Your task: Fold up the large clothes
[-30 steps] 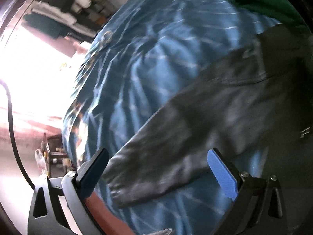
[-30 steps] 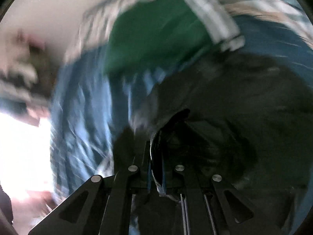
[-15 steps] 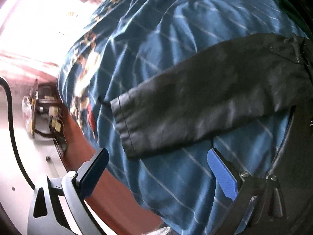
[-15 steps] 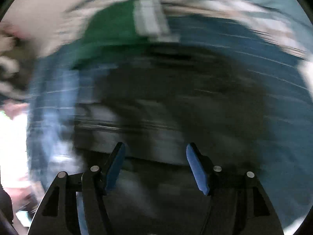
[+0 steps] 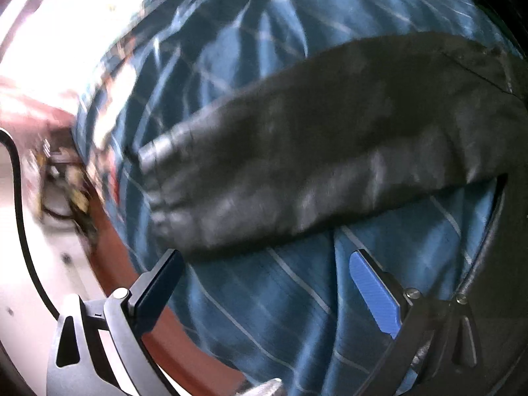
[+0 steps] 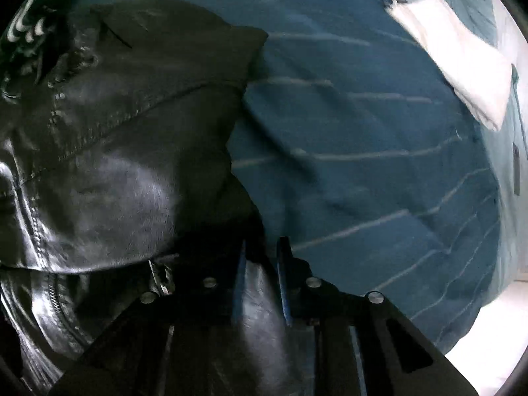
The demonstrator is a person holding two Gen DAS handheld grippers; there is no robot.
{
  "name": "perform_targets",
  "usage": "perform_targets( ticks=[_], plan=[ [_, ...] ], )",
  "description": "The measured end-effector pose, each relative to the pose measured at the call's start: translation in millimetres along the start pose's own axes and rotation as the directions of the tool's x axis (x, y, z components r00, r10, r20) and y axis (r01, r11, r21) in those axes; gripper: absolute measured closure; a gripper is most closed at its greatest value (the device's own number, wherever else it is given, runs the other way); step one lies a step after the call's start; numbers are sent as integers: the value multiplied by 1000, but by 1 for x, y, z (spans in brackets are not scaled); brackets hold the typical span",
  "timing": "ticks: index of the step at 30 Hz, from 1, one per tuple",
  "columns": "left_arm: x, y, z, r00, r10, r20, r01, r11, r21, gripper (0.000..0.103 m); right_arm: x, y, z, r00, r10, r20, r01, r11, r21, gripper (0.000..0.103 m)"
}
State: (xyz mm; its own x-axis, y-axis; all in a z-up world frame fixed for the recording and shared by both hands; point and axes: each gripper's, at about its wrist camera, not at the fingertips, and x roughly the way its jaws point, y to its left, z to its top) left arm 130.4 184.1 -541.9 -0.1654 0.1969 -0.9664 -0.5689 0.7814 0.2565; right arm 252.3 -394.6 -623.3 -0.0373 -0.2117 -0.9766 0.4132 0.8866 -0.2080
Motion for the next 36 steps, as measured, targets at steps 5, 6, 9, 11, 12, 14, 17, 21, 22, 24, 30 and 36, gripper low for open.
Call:
perform_targets(
  ticks=[5, 6, 9, 11, 12, 14, 17, 21, 22, 24, 30, 36],
  plan=[
    [18, 45, -3, 961, -274, -42, 253, 927, -277, 0, -32, 4, -12, 995, 100, -17, -100, 995, 3, 66],
    [24, 56, -3, 940, -339, -33, 307, 886, -348, 1, -43, 5, -19, 989, 149, -8, -148, 989, 9, 60],
    [46, 86, -5, 860, -508, 41, 445, 709, -547, 1, -60, 18, -39, 976, 217, -2, -217, 976, -6, 56],
    [56, 104, -5, 840, -530, 119, 473, 605, -640, 1, -67, 33, -52, 966, 260, -2, -260, 965, -23, 56],
    [60, 113, -3, 839, -521, 157, 476, 563, -676, 2, -68, 45, -59, 961, 277, -6, -277, 960, -41, 56],
    [65, 128, 6, 867, -452, 209, 449, 527, -721, 7, -67, 63, -69, 957, 290, -22, -291, 952, -92, 56],
    [62, 138, 30, 932, -300, 205, 347, 569, -746, 30, -71, 89, -73, 949, 313, -35, -315, 936, -157, 50],
    [38, 134, 76, 966, -136, 222, 251, 705, -663, 84, -93, 137, -80, 948, 318, 12, -301, 908, -292, 41],
    [33, 133, 85, 963, -125, 237, 252, 726, -640, 86, -99, 151, -82, 953, 301, 31, -271, 896, -351, 41],
    [17, 133, 107, 952, -111, 285, 265, 766, -586, 89, -106, 174, -84, 957, 281, 74, -218, 863, -456, 41],
    [-30, 128, 141, 913, -102, 394, 281, 858, -430, 90, -129, 307, -108, 920, 204, 334, 148, 610, -779, 41],
    [-64, 102, 130, 886, -99, 452, 249, 926, -285, 90, -109, 406, -111, 876, 179, 448, 327, 464, -823, 92]
  ],
)
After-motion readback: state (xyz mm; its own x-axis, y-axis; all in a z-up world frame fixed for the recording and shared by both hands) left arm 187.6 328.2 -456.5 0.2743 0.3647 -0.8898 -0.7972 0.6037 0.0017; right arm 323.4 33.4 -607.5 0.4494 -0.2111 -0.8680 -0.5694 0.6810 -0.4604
